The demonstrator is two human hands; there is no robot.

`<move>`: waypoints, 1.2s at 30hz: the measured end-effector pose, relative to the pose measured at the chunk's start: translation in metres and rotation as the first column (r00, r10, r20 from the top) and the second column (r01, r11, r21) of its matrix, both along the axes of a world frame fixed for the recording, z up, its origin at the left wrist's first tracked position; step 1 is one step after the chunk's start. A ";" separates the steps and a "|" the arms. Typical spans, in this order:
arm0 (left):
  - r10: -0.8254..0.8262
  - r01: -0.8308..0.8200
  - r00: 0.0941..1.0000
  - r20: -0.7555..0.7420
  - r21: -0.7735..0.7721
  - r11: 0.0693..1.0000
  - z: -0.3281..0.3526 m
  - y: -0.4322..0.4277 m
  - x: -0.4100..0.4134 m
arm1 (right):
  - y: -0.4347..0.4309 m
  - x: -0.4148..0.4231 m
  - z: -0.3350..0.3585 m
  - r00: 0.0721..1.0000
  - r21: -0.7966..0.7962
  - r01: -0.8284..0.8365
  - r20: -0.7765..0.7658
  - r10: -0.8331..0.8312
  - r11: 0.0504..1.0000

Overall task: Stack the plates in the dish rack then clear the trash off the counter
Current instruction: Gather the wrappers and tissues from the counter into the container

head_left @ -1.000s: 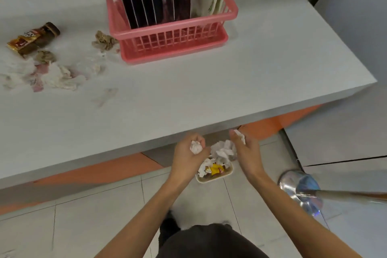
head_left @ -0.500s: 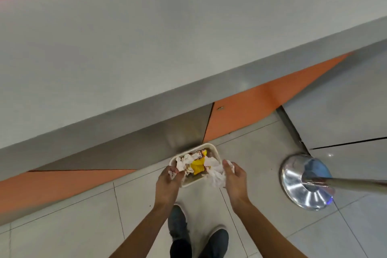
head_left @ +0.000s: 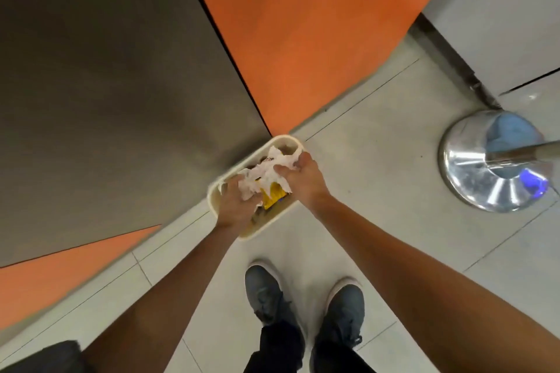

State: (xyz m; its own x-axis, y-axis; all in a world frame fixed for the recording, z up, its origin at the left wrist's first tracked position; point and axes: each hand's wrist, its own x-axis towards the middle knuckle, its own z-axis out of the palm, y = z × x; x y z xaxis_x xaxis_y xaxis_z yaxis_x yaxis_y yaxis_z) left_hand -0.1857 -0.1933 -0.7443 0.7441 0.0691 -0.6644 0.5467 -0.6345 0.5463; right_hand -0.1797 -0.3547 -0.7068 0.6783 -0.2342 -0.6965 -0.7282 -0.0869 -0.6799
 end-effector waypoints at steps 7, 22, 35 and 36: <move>-0.101 0.102 0.992 -0.078 0.012 0.995 -0.046 -0.011 -0.006 | -0.009 -0.025 -0.031 0.891 -0.311 -0.315 0.227 0.392 0.897; -0.405 0.412 0.911 -0.079 0.235 0.881 0.011 -0.002 -0.016 | 0.016 -0.033 0.012 0.761 -0.339 -0.599 0.040 0.647 0.725; -0.351 0.362 0.929 0.117 -0.094 0.927 0.307 -0.017 -0.029 | -0.008 -0.060 0.270 0.928 0.033 -0.181 0.336 0.160 0.983; -0.340 0.355 0.930 0.139 -0.110 0.928 0.328 -0.014 -0.031 | -0.008 -0.065 0.292 0.922 0.027 -0.188 0.348 0.167 0.982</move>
